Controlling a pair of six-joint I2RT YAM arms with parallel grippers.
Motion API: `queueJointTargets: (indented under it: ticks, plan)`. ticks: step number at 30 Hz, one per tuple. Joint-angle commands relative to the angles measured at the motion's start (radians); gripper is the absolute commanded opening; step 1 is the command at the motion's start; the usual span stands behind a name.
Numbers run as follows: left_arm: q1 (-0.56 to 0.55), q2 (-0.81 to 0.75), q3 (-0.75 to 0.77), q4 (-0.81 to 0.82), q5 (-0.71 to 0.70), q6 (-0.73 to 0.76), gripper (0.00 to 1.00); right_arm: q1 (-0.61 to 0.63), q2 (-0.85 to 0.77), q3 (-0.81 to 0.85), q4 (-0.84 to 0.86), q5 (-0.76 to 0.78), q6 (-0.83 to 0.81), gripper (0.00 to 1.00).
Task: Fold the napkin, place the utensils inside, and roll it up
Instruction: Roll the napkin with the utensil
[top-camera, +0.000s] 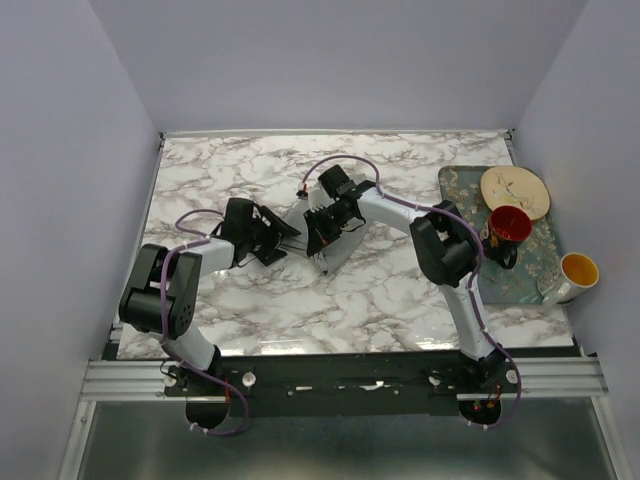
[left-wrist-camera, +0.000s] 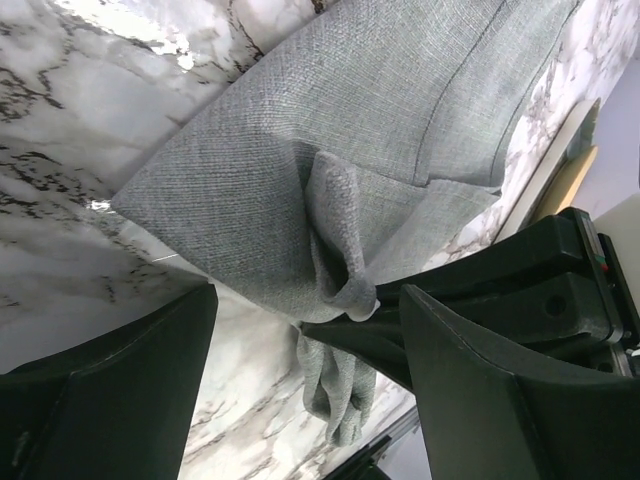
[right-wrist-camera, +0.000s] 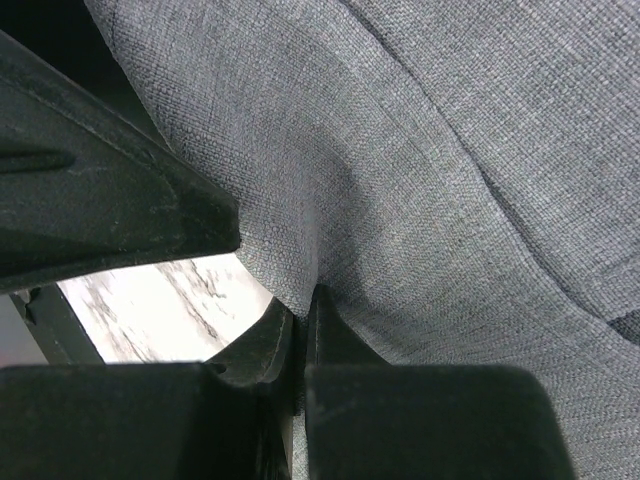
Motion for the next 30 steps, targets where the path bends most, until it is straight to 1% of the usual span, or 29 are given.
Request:
queueJointTargets:
  ticks: [1,7,8,10,11,13,14,16,19,20,22,23,25,26,28,29,30]
  plan:
    - [-0.019,0.06,0.027,-0.029,-0.049,-0.028,0.84,0.005,-0.034,-0.012,-0.008,0.026,0.002,0.01]
    - [-0.024,0.072,0.021,-0.037,-0.094,-0.043,0.74,0.007,-0.038,-0.01,-0.01,0.033,-0.005,0.01]
    - [-0.024,0.068,0.015,-0.038,-0.119,-0.043,0.7,0.007,-0.038,-0.012,-0.01,0.033,-0.006,0.01]
    - [-0.024,0.074,0.014,-0.035,-0.127,-0.048,0.64,0.007,-0.041,-0.012,-0.01,0.036,-0.008,0.0]
    - [-0.024,0.077,0.014,-0.034,-0.125,-0.049,0.6,0.007,-0.041,-0.012,-0.01,0.037,-0.011,0.01]
    - [-0.024,0.094,0.018,-0.028,-0.125,-0.046,0.55,0.007,-0.044,-0.014,-0.01,0.043,-0.012,0.0]
    - [-0.024,0.098,0.017,-0.02,-0.124,-0.046,0.49,0.008,-0.044,-0.015,-0.011,0.045,-0.017,0.01]
    - [-0.025,0.106,0.012,-0.009,-0.136,-0.043,0.47,0.008,-0.046,-0.017,-0.013,0.054,-0.02,0.01]
    - [-0.027,0.118,0.009,0.002,-0.142,-0.037,0.47,0.014,-0.049,-0.018,-0.016,0.068,-0.029,0.01]
    - [-0.025,0.12,0.009,0.005,-0.145,-0.036,0.43,0.014,-0.049,-0.018,-0.017,0.075,-0.029,0.01]
    - [-0.027,0.122,0.007,0.011,-0.154,-0.022,0.4,0.017,-0.051,-0.017,-0.021,0.077,-0.028,0.01]
    - [-0.027,0.125,0.01,0.008,-0.161,-0.016,0.38,0.017,-0.052,-0.015,-0.022,0.088,-0.063,0.01]
    - [-0.027,0.125,0.014,0.003,-0.173,0.003,0.34,0.025,-0.057,-0.015,-0.024,0.105,-0.069,0.01]
    - [-0.027,0.126,0.021,-0.004,-0.177,0.009,0.26,0.027,-0.058,-0.017,-0.025,0.121,-0.077,0.01]
    - [-0.028,0.134,0.038,-0.041,-0.179,0.026,0.18,0.042,-0.063,-0.015,-0.03,0.151,-0.086,0.01]
    - [-0.028,0.135,0.052,-0.053,-0.179,0.03,0.11,0.047,-0.066,-0.012,-0.034,0.183,-0.097,0.01]
    - [-0.031,0.135,0.055,-0.063,-0.182,0.035,0.1,0.063,-0.067,-0.009,-0.043,0.201,-0.103,0.03]
